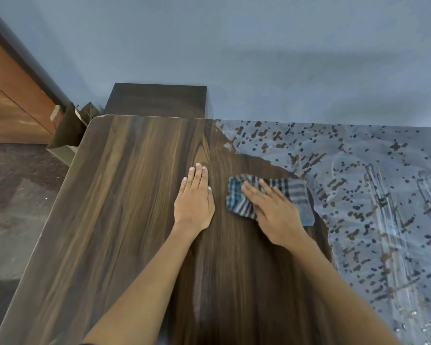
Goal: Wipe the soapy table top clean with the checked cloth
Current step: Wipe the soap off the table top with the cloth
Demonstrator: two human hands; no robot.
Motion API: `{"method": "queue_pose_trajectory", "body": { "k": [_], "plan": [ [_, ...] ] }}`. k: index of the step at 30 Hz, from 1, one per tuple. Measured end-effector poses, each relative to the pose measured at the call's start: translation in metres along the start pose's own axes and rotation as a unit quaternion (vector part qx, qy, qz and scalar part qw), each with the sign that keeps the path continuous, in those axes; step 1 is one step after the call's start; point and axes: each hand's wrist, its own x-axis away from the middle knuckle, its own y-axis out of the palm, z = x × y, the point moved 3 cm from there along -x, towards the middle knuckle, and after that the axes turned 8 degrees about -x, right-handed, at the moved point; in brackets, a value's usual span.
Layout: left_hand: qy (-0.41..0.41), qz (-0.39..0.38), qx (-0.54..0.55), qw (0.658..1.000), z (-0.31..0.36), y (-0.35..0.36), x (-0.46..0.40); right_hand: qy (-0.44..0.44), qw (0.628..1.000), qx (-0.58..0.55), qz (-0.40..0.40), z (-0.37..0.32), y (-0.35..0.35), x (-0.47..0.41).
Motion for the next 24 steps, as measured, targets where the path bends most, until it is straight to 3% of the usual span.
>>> {"method": "queue_pose_trajectory", "body": {
  "k": [6,10,15,19,24],
  "plan": [
    [-0.013,0.032,0.002,0.999,0.001,0.003,-0.007,0.115,0.992,0.032,0.036,0.026,-0.023,-0.095],
    [-0.016,0.053,0.005,0.998,0.002,0.005,-0.006,0.077,0.996,0.028,0.036,-0.011,-0.011,-0.129],
    [-0.01,0.065,0.01,0.998,-0.001,0.006,-0.007,-0.024,0.999,0.024,0.025,-0.028,0.008,-0.073],
    [-0.005,0.065,0.012,0.998,-0.001,0.009,-0.007,0.027,0.998,0.031,0.036,0.006,-0.008,-0.06],
    [-0.014,0.074,-0.01,0.997,0.001,0.012,-0.007,0.103,0.992,0.043,0.05,0.031,-0.03,-0.131]
  ]
}}
